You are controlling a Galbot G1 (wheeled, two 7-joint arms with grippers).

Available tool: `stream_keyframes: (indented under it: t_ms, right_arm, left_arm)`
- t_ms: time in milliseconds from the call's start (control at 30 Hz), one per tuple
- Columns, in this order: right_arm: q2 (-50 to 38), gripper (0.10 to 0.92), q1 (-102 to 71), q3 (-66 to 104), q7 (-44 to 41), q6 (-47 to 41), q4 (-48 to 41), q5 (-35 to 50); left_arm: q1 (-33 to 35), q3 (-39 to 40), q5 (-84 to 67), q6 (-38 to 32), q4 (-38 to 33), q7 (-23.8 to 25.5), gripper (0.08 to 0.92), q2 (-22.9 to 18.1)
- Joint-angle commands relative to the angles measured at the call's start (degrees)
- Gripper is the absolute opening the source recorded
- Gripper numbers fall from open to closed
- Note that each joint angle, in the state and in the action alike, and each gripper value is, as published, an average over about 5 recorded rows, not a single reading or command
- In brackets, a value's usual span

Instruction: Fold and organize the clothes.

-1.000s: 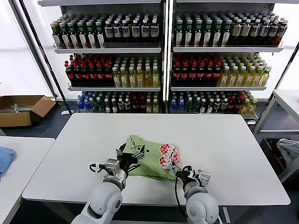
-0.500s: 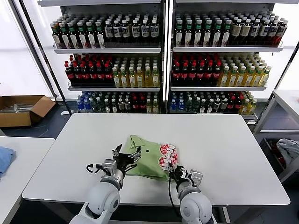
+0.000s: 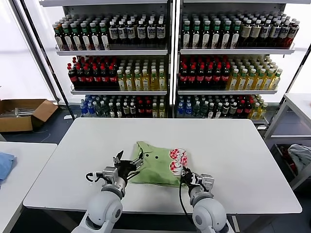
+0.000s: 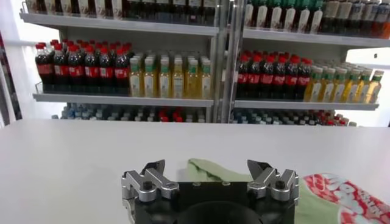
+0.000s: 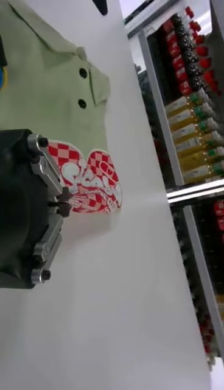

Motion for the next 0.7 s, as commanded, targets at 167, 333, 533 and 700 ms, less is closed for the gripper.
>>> stream_keyframes:
  t_ms: [167, 333, 533, 700]
  right_arm:
    - [-12.75, 0.115, 2.35, 6.84, -5.75, 0.1, -7.94, -13.98]
    - [-11.97, 0.121, 1.9, 7.73, -8.68, 0.61, -9.08, -23.15]
    - [-8.09, 0.249, -1.94, 6.96, -8.2, 5.07, 0.15, -32.99]
    - [-3.9, 0.388, -6.52, 3.3, -7.71, 4.25, 7.67, -30.19]
  left_arm:
    - [1.87, -1.1, 0.27, -0.02, -2.31, -0.06, 0.823, -1.1]
    - [2.92, -1.5, 0.37, -0.02, -3.17, -0.01, 0.823, -1.4]
    - [3.91, -1.51, 0.65, 0.09, -3.96, 0.1, 0.823, -1.94]
    - [4.94, -1.25, 1.16, 0.07, -4.63, 0.3, 0.823, -2.43]
